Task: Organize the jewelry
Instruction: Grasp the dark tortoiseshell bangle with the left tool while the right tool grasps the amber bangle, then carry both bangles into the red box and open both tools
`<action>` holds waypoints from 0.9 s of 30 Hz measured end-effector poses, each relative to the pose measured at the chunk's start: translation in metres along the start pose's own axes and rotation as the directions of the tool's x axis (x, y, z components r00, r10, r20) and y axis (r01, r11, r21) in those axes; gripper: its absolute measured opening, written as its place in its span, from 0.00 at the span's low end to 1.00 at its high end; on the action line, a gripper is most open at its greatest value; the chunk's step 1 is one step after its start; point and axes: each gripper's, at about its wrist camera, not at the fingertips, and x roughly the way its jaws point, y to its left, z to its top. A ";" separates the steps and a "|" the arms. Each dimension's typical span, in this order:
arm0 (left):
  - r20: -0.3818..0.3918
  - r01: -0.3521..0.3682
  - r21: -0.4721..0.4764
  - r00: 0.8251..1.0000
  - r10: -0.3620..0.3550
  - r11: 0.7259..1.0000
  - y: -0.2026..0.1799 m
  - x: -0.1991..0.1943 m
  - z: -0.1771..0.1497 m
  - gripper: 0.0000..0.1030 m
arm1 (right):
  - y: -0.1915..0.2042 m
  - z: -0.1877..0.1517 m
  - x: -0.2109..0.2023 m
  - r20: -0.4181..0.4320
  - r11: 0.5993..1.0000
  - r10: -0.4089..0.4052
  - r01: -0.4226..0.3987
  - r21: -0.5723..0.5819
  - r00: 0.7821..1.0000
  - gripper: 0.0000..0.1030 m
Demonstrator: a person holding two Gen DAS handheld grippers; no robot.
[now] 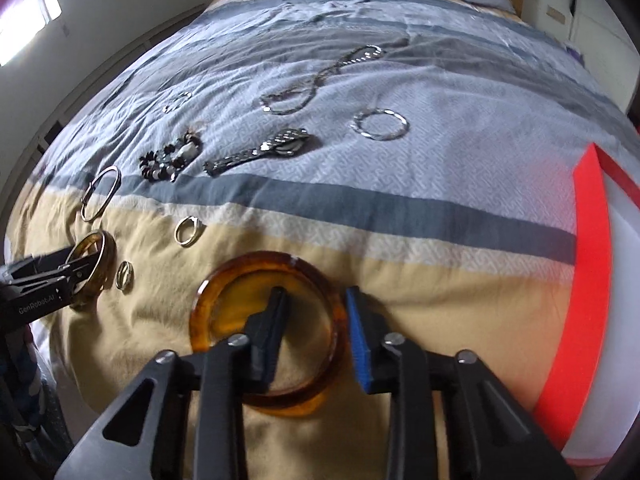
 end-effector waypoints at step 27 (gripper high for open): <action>0.157 0.027 0.218 0.986 -0.062 0.976 -0.129 -0.121 -0.018 0.10 | -0.074 -0.065 -0.165 0.278 0.989 -0.102 0.067 0.132 0.955 0.09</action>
